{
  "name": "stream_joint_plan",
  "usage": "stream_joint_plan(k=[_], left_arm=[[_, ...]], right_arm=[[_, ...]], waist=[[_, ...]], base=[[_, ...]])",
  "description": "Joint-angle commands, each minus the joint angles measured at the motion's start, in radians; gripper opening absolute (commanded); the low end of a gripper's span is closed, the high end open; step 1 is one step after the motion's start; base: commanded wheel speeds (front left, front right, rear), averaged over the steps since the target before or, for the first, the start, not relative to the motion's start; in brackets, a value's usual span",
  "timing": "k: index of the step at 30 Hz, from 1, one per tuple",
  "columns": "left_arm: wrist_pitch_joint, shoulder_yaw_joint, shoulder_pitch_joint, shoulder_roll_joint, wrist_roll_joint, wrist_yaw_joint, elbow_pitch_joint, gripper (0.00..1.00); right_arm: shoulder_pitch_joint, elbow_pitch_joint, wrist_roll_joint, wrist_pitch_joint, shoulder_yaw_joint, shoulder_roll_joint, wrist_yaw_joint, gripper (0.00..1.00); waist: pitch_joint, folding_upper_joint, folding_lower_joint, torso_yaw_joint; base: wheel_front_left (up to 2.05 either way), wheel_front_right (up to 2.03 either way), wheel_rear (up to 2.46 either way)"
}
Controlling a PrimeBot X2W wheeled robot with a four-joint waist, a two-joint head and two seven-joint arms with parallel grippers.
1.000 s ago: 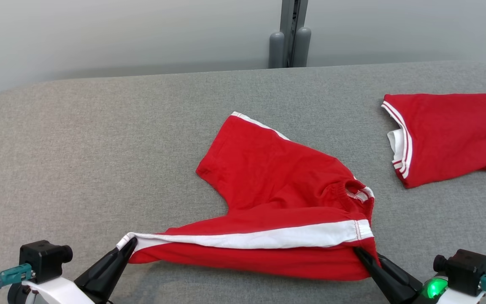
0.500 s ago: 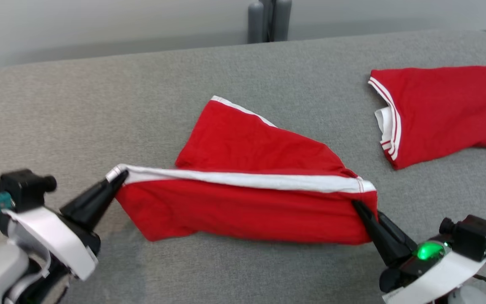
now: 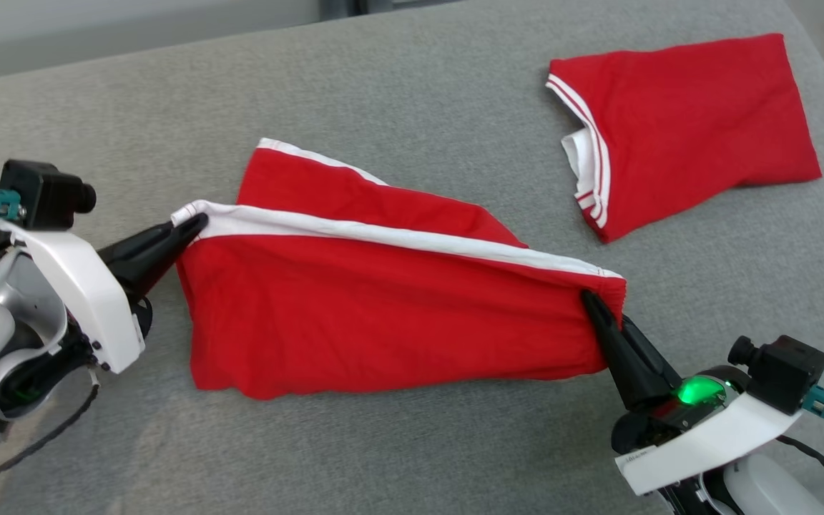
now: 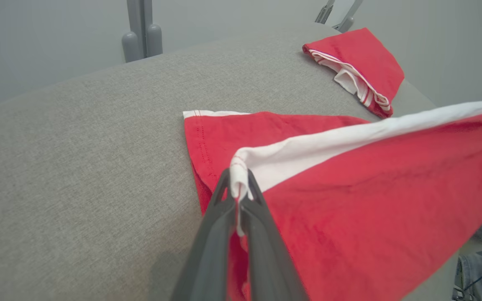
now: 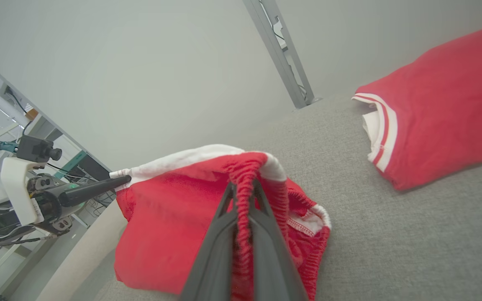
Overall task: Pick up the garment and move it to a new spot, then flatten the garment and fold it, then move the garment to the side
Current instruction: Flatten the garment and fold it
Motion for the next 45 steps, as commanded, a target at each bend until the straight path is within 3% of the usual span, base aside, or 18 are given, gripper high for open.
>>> stream_joint_plan(k=[1, 19, 31, 32, 33, 34, 35, 36, 45], left_arm=[[0.011, -0.015, -0.037, 0.011, -0.011, -0.001, 0.008, 0.0], [0.044, -0.174, -0.3, 0.06, -0.069, -0.001, 0.103, 0.0], [0.038, -0.219, -0.355, 0.055, -0.096, -0.001, 0.187, 0.0], [0.034, -0.22, -0.359, 0.053, -0.099, -0.001, 0.192, 0.36], [0.03, -0.225, -0.359, 0.043, -0.107, -0.001, 0.2, 0.99], [0.03, -0.228, -0.36, 0.038, -0.111, -0.001, 0.202, 1.0], [0.03, -0.228, -0.361, 0.034, -0.112, -0.001, 0.204, 1.0], [0.032, -0.23, -0.36, 0.029, -0.114, -0.002, 0.204, 1.0], [0.061, -0.238, -0.327, 0.03, -0.18, -0.002, 0.199, 1.0]], right_arm=[[-0.019, 0.011, -0.009, -0.004, -0.011, 0.012, 0.0, 0.0], [-0.136, 0.124, -0.029, -0.004, 0.022, 0.177, 0.0, 0.0], [-0.198, 0.207, -0.015, -0.004, 0.066, 0.229, 0.0, 0.0], [-0.205, 0.213, -0.013, -0.004, 0.068, 0.231, 0.0, 0.0], [-0.214, 0.225, -0.01, -0.004, 0.071, 0.232, 0.0, 0.13], [-0.217, 0.234, -0.009, -0.004, 0.076, 0.23, 0.0, 0.4], [-0.22, 0.242, -0.007, -0.004, 0.079, 0.229, 0.0, 0.53], [-0.225, 0.247, -0.004, -0.004, 0.084, 0.226, 0.0, 1.0], [-0.239, 0.282, 0.01, -0.004, 0.127, 0.166, 0.0, 1.0]], waist=[[0.031, 0.0, 0.0, -0.038], [0.17, 0.0, 0.0, -0.197], [0.195, 0.0, 0.0, -0.227], [0.193, 0.0, 0.0, -0.225], [0.187, 0.0, 0.0, -0.217], [0.182, 0.0, 0.0, -0.212], [0.178, 0.0, 0.0, -0.207], [0.173, 0.0, 0.0, -0.202], [0.115, 0.0, 0.0, -0.156]], base=[[0.0, 0.0, 0.0], [0.0, 0.0, 0.0], [0.0, 0.0, 0.0], [0.0, 0.0, 0.0], [0.0, 0.0, 0.0], [0.0, 0.0, 0.0], [0.0, 0.0, 0.0], [0.0, 0.0, 0.0], [0.0, 0.0, 0.0]])
